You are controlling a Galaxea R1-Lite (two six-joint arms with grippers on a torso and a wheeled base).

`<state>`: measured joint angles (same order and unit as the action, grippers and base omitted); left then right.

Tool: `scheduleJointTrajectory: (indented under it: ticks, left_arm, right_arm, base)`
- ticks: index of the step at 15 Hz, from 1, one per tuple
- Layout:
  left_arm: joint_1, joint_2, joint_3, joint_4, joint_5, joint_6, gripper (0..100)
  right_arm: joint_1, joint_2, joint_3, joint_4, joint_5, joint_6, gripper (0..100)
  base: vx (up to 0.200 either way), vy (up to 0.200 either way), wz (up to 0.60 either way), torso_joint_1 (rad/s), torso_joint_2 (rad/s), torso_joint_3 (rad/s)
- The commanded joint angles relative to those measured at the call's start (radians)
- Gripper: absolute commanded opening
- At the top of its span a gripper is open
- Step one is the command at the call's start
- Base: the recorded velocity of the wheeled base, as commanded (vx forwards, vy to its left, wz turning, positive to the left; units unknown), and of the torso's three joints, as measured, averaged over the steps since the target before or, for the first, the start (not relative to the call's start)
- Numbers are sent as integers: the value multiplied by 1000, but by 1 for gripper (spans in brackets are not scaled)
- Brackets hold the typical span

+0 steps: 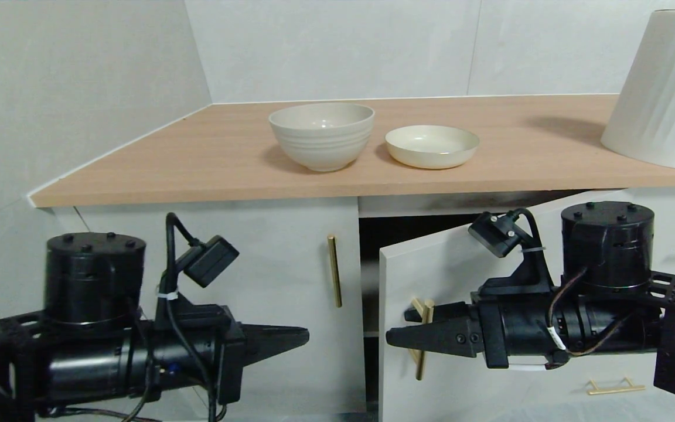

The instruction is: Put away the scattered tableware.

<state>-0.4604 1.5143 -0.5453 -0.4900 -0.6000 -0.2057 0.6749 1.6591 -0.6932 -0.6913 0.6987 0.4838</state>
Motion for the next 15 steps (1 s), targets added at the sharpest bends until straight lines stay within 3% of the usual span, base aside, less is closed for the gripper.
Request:
scheduleJointTrajectory:
  ticks: [1,2,3,5,6,7,12,15]
  left_arm:
    - [-37,207,-47,-84,3,-14,0]
    - [-46,261,-25,-183,12,-17,0]
    - [-67,307,-2,-298,43,-44,0]
    - [-133,369,25,-527,108,-176,0]
    - [-141,377,27,-550,112,-192,0]
    - [-162,426,45,-697,147,-225,0]
    - [-198,523,36,-932,212,-230,0]
    - [-205,538,33,-1007,223,-230,0]
  right_arm:
    - [0,-4,1,-1,5,-1,100]
    - [0,-2,1,-1,18,-1,100]
    - [0,-4,3,-1,28,-1,100]
    - [0,-9,8,-1,28,-1,100]
    - [0,-9,8,-1,28,-1,100]
    - [0,-9,8,-1,28,-1,100]
    - [0,-9,11,4,35,-2,100]
    - [0,-19,34,-2,36,-10,100]
  base:
    - [0,0,0,0,0,0]
    - [0,0,0,0,0,0]
    - [0,0,0,0,0,0]
    - [0,0,0,0,0,0]
    - [0,0,0,0,0,0]
    - [0,0,0,0,0,0]
    - [0,0,0,0,0,0]
    - [0,0,0,0,0,0]
